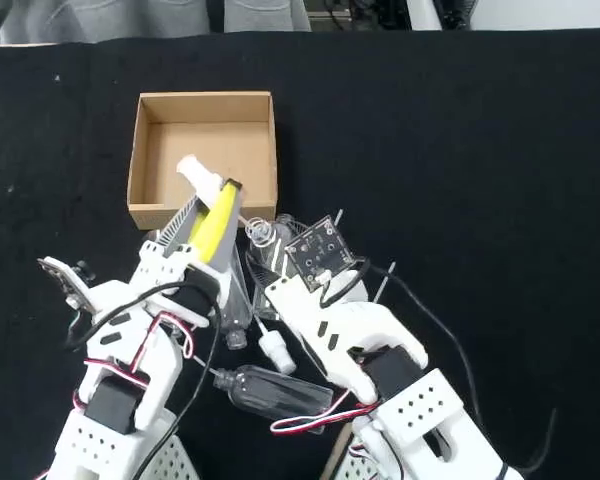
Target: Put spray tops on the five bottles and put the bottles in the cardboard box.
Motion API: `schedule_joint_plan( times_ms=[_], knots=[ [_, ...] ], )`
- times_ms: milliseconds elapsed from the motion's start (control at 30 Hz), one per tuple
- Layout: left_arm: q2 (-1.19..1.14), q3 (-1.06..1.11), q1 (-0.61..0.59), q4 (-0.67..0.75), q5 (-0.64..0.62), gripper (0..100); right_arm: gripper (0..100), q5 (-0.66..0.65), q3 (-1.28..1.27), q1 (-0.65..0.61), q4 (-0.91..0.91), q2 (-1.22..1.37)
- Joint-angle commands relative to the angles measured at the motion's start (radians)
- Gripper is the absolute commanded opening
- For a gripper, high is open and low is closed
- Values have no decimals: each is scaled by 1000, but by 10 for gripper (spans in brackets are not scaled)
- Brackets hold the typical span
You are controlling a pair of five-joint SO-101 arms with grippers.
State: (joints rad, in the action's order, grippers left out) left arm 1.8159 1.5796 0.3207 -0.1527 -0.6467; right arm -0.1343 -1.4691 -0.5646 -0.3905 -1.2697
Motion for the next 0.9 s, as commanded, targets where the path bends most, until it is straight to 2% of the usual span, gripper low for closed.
schedule_joint_plan(
  times_ms=[0, 333, 600, 700, 800, 867],
  knots=[
    [8, -7, 22, 15, 21, 29, 67, -5, 10, -11, 28, -74],
    [8, -15, 22, 2, 21, 30, 67, -5, -65, -11, -43, -303],
    [8, -151, 99, -253, 29, 33, 67, -5, -82, -11, -43, -325],
    [8, -160, 111, -279, 83, 103, 67, -5, -85, -11, -43, -323],
    [8, -160, 111, -284, 86, 195, 67, -8, -94, -11, -41, -323],
    [8, -160, 111, -284, 86, 214, 67, -9, -94, -11, -43, -323]
  ],
)
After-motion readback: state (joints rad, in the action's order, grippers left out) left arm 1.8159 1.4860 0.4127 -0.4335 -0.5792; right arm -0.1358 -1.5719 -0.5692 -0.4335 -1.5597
